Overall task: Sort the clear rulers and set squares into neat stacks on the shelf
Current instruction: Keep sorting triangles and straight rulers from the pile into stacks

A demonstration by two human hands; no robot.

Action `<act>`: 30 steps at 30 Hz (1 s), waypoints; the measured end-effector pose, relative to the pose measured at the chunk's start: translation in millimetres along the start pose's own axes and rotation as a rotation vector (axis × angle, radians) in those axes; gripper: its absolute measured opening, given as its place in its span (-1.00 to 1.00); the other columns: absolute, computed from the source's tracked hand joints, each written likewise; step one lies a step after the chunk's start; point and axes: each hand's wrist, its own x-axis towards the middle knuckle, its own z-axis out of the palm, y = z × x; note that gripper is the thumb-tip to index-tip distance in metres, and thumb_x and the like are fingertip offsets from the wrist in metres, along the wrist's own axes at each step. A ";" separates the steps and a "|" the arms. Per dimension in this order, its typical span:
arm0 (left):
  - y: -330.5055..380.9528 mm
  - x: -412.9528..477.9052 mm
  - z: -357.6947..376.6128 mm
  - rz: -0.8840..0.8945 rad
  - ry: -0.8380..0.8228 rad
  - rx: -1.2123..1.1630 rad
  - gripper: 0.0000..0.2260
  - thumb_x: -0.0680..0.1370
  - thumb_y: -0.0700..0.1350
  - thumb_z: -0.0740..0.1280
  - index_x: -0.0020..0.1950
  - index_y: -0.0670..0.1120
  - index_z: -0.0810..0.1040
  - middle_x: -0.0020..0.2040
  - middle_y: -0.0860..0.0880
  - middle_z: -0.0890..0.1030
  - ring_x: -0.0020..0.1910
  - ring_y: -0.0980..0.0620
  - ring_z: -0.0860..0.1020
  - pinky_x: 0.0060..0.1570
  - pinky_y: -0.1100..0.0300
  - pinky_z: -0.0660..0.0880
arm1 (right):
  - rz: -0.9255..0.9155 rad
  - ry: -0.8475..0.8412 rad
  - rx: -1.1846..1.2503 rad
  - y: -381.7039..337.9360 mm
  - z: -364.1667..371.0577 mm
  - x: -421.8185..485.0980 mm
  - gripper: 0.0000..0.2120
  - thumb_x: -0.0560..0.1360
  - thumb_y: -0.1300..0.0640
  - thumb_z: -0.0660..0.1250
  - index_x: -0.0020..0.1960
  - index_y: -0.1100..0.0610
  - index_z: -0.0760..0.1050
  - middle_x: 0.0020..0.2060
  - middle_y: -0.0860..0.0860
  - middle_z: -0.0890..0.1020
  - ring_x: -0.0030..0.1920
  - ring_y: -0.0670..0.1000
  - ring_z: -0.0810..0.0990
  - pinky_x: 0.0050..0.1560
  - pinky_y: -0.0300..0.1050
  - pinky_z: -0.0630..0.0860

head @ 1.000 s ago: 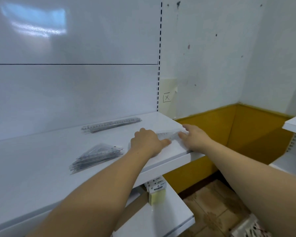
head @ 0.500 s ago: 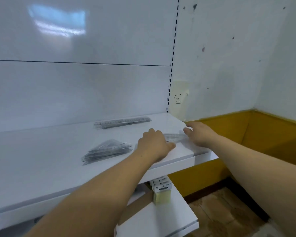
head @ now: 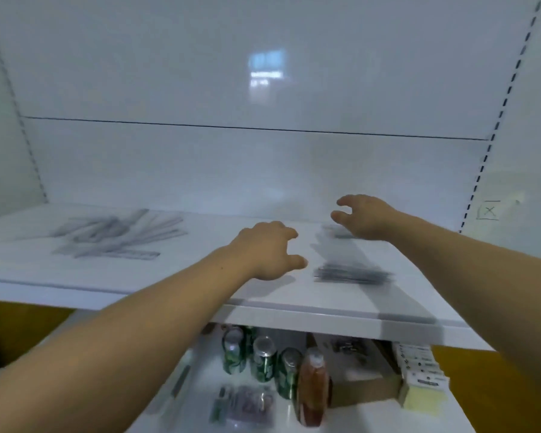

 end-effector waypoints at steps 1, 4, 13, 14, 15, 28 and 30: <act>-25.0 -12.0 -3.1 -0.040 -0.007 -0.004 -0.39 0.53 0.24 0.22 0.51 0.04 0.20 0.52 0.01 0.21 0.44 -0.06 0.25 0.38 -0.02 0.25 | -0.035 -0.009 0.010 -25.4 5.0 6.8 -0.48 0.59 -0.15 0.10 0.48 0.06 0.22 0.47 0.07 0.28 0.44 0.11 0.26 0.39 -0.02 0.19; -105.5 -52.1 -11.8 -0.154 -0.035 0.010 -0.38 0.53 0.24 0.21 0.52 0.03 0.18 0.54 0.01 0.15 0.48 -0.05 0.19 0.42 -0.02 0.20 | -0.134 -0.044 0.034 -109.5 24.1 24.2 -0.47 0.59 -0.16 0.09 0.49 0.05 0.21 0.46 0.07 0.28 0.44 0.11 0.25 0.38 -0.03 0.19; -310.1 -161.5 -28.3 -0.455 -0.069 0.060 -0.33 0.48 0.37 0.16 0.51 0.08 0.19 0.54 0.02 0.14 0.49 -0.03 0.15 0.44 0.00 0.16 | -0.404 -0.219 0.006 -335.5 103.9 51.1 -0.43 0.58 -0.18 0.11 0.51 0.05 0.16 0.48 0.09 0.23 0.44 0.13 0.25 0.39 -0.02 0.22; -326.2 -167.6 -29.1 -0.485 -0.077 0.052 -0.31 0.48 0.38 0.15 0.51 0.08 0.19 0.55 0.02 0.13 0.50 -0.03 0.14 0.45 -0.01 0.14 | -0.416 -0.239 0.004 -350.8 109.4 53.7 -0.43 0.59 -0.17 0.11 0.51 0.05 0.15 0.48 0.09 0.23 0.44 0.13 0.24 0.39 -0.03 0.21; -340.9 -172.2 -29.9 -0.509 -0.074 0.039 -0.31 0.47 0.39 0.14 0.51 0.08 0.19 0.55 0.02 0.13 0.50 -0.03 0.14 0.45 -0.02 0.13 | -0.425 -0.254 0.002 -364.0 113.8 57.0 -0.43 0.59 -0.16 0.11 0.52 0.06 0.15 0.49 0.09 0.22 0.45 0.12 0.24 0.38 -0.04 0.21; -433.5 -112.0 -25.1 -0.500 -0.020 -0.079 -0.38 0.52 0.27 0.20 0.51 0.05 0.20 0.53 0.04 0.18 0.48 -0.02 0.18 0.45 0.05 0.15 | -0.436 -0.338 -0.010 -432.3 170.5 150.2 -0.31 0.51 -0.26 0.17 0.53 0.00 0.08 0.52 0.05 0.15 0.49 0.10 0.17 0.43 -0.03 0.15; -445.9 -94.0 -24.0 -0.475 -0.042 -0.059 -0.35 0.50 0.30 0.20 0.52 0.06 0.18 0.53 0.03 0.16 0.49 -0.02 0.15 0.46 0.04 0.12 | -0.474 -0.409 0.008 -432.1 173.5 167.1 -0.31 0.49 -0.26 0.24 0.52 -0.08 0.11 0.52 0.00 0.14 0.49 0.07 0.16 0.45 -0.04 0.12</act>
